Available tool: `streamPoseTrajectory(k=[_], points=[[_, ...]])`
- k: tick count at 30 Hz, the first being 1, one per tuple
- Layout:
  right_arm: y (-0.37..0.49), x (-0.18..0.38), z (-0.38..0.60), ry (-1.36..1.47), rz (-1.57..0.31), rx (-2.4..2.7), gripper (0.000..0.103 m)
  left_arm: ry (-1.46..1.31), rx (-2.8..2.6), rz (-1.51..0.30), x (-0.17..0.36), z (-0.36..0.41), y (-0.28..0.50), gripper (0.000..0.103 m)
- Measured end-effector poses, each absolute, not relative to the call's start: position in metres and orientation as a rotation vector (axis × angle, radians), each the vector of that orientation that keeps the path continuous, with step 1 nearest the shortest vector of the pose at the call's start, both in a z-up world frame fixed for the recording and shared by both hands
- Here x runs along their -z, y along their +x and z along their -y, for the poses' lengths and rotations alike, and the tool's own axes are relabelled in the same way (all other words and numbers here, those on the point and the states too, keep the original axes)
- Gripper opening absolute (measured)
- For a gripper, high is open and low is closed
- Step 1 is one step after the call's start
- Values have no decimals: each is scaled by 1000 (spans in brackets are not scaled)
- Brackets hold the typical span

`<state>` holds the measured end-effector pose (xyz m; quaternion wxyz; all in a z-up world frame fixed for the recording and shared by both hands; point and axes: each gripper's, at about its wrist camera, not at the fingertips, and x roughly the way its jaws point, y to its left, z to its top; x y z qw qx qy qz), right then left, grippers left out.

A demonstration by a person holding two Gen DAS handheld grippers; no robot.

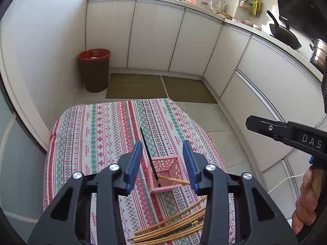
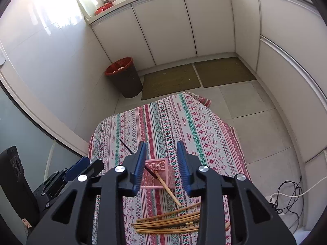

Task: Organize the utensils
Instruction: 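Lower the brush into the pink holder with the left tool while the right tool inserts its chopstick, then withdraw both open tools and move them back to the chopstick pile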

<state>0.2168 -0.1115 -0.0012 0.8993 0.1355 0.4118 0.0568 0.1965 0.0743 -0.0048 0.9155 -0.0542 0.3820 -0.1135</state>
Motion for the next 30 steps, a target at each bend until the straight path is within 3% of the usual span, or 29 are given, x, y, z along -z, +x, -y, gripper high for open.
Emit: streamPoseTrajectory(k=[3,8,13,19,22,30], points=[[203,0,112,257,-832,-82,46,-108,224,-789,6,-75,189,47],[176,-1,113,215,-799,-8,63,-108,192,-766,5,-76,172,66],[152,1,111,136,-770,68,69,-95,178,-753,4,-75,156,72],[123,2,108,34,-708,153,89,-80,180,-751,5,-70,140,85],[108,6,112,15,-674,190,95,-63,186,-752,8,-67,132,93],[73,32,135,7,-663,278,96,4,212,-825,36,-55,118,96]])
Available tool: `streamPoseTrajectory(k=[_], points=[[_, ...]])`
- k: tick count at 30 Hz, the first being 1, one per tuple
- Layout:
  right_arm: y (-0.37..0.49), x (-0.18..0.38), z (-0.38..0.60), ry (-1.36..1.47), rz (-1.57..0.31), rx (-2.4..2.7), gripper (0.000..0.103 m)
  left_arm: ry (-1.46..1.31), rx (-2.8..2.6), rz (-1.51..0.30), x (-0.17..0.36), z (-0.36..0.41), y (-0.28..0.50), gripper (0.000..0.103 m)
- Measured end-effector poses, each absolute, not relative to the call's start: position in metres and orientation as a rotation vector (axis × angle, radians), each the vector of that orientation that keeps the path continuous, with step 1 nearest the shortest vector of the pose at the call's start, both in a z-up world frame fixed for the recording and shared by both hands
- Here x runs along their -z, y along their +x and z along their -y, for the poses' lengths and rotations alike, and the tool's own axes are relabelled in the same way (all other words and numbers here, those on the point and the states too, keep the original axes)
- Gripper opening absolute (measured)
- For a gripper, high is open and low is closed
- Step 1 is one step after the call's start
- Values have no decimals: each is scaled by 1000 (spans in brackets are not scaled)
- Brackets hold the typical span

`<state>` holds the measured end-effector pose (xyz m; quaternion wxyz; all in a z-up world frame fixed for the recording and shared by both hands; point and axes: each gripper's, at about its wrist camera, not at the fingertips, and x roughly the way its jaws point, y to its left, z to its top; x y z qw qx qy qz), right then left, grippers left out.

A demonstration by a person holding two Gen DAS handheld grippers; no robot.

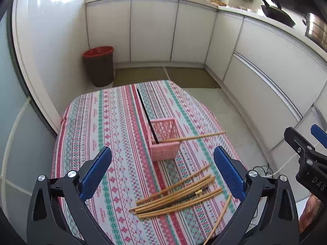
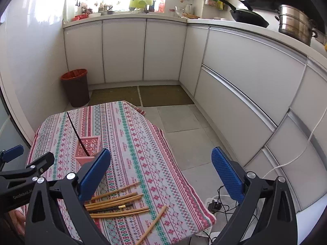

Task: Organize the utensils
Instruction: 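Withdraw both open tools and move them back to the chopstick pile, then grasp a wooden chopstick with the left tool while the right tool grasps another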

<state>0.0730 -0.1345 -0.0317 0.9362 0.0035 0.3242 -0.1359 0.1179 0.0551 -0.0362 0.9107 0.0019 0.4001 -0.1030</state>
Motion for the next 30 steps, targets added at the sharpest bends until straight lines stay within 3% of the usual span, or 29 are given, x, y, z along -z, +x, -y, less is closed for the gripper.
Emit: streamPoseTrajectory(k=[12,21,25,28,30], points=[[38,155,207,271,-1064,380,96,216,386,-1101,134,-1,116,96],[18,184,258,443,-1142,468,96,375,597,-1251,198,77,128,94],[20,184,270,489,-1144,475,96,418,667,-1322,215,102,137,47],[22,187,275,511,-1156,467,96,472,656,-1330,226,114,141,33],[22,190,277,519,-1161,462,96,481,659,-1343,230,117,142,30]])
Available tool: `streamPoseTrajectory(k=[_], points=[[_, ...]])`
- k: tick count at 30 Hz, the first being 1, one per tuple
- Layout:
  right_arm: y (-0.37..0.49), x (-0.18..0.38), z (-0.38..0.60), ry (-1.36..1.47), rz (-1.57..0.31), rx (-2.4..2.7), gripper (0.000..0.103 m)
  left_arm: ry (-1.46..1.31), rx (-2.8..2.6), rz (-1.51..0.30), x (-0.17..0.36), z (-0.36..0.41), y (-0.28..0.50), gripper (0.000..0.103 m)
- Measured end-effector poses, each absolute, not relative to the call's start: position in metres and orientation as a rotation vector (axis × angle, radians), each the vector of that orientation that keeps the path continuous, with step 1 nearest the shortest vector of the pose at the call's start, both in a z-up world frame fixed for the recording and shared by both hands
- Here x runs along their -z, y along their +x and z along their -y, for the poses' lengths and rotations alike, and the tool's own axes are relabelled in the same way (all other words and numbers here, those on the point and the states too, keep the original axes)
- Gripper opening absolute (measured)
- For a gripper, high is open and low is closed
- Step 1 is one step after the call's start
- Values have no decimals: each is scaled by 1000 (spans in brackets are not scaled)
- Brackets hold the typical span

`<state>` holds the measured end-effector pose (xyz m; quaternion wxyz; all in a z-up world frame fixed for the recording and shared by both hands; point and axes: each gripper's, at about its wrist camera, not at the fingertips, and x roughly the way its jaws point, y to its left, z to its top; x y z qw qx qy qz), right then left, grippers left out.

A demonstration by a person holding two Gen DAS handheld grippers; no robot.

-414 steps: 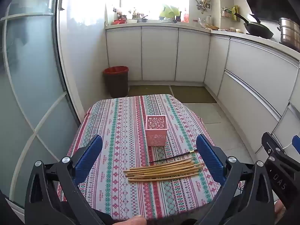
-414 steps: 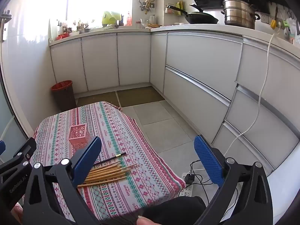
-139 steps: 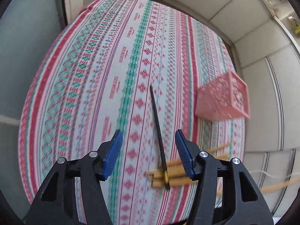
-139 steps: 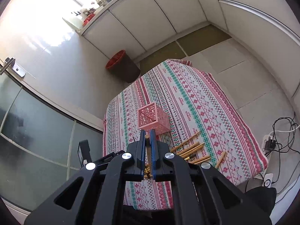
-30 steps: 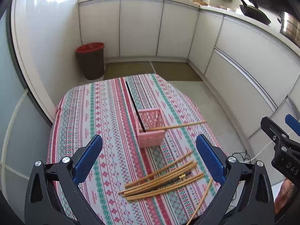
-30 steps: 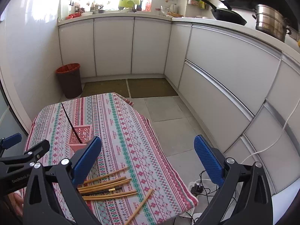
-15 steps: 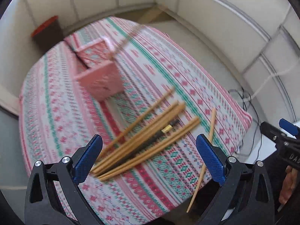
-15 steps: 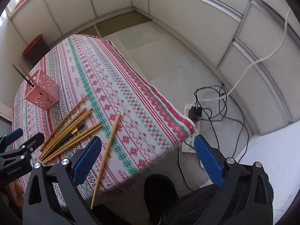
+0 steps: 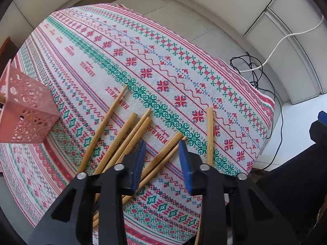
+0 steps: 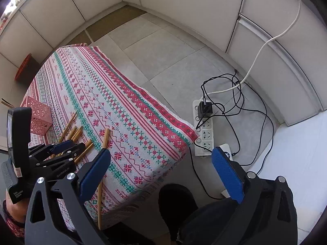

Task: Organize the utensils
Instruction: 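Grasp a wooden chopstick with the left tool while the right tool grasps another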

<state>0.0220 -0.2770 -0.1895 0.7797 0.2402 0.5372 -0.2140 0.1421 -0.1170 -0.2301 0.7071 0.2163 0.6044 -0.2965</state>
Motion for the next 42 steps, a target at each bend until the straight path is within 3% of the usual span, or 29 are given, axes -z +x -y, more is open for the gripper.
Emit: streamPoseTrajectory(k=[14,25,33,39,41,42], points=[[30,202,271,542,-1195,433,96,549,658,-1363,248,124,147,20],[56,231,259,676,-1244,441,94,617,740,-1086,231,117,129,6],[91,260,229,612,-1321,453,72,533,702,-877,172,71,101,6],[112,275,210,541,-1347,486,68,451,651,-785,138,30,78,6],[115,274,205,495,-1332,520,56,422,625,-772,131,19,75,6],[116,272,204,468,-1317,532,40,405,609,-765,128,14,74,6]])
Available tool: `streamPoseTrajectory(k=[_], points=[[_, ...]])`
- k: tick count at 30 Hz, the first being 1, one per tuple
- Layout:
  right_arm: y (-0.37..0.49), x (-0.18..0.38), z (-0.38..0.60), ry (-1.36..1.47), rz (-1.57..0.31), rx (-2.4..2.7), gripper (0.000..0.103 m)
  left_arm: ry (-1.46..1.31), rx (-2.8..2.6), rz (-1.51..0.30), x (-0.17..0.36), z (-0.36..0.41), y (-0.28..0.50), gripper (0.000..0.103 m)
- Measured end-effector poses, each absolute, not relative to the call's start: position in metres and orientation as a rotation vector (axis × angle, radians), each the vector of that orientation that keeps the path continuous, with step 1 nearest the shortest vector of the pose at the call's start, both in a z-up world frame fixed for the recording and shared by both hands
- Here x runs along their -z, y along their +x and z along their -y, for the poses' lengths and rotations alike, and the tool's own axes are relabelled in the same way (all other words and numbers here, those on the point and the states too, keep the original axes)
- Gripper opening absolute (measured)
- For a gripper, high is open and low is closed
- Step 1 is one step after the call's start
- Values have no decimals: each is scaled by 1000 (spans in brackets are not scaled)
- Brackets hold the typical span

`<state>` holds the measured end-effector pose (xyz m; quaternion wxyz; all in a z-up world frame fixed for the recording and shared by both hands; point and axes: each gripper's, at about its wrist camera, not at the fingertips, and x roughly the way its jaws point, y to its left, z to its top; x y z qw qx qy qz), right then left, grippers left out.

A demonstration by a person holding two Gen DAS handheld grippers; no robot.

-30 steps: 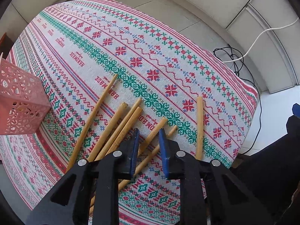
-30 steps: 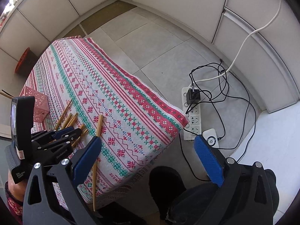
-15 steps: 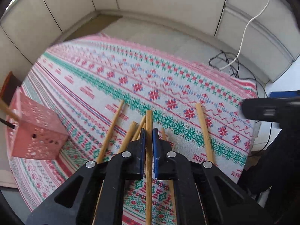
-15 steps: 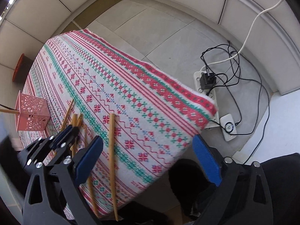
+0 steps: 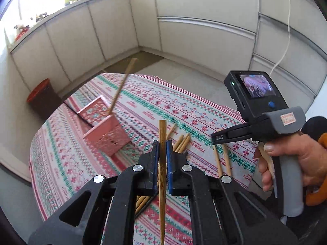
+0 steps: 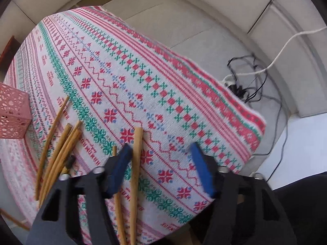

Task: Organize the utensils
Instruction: 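Grasp a wooden chopstick with the left tool while the right tool grasps another, then carry both chopsticks upright to the pink holder, insert them and open both tools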

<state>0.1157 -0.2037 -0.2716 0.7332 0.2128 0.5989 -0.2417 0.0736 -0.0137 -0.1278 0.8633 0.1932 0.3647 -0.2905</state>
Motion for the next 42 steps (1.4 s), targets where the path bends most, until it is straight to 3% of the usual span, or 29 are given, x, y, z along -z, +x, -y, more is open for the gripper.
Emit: streamPoseTrajectory(k=[1,5,14,28,42], points=[[117,270,203,457,-1303,532,19,385,595,-756,124,9,73,6],[114,265,216,599,-1258,494,8,294,553,-719,109,-6,69,6],[91,221,221,663,-1121,350,8,66,511,-689,74,-43,53,6],[23,66,204,503,-831,124,7,20,454,-626,14,-51,35,6],[67,-81,166,464,-503,-89,8,-63,367,-468,-70,-66,84,6]])
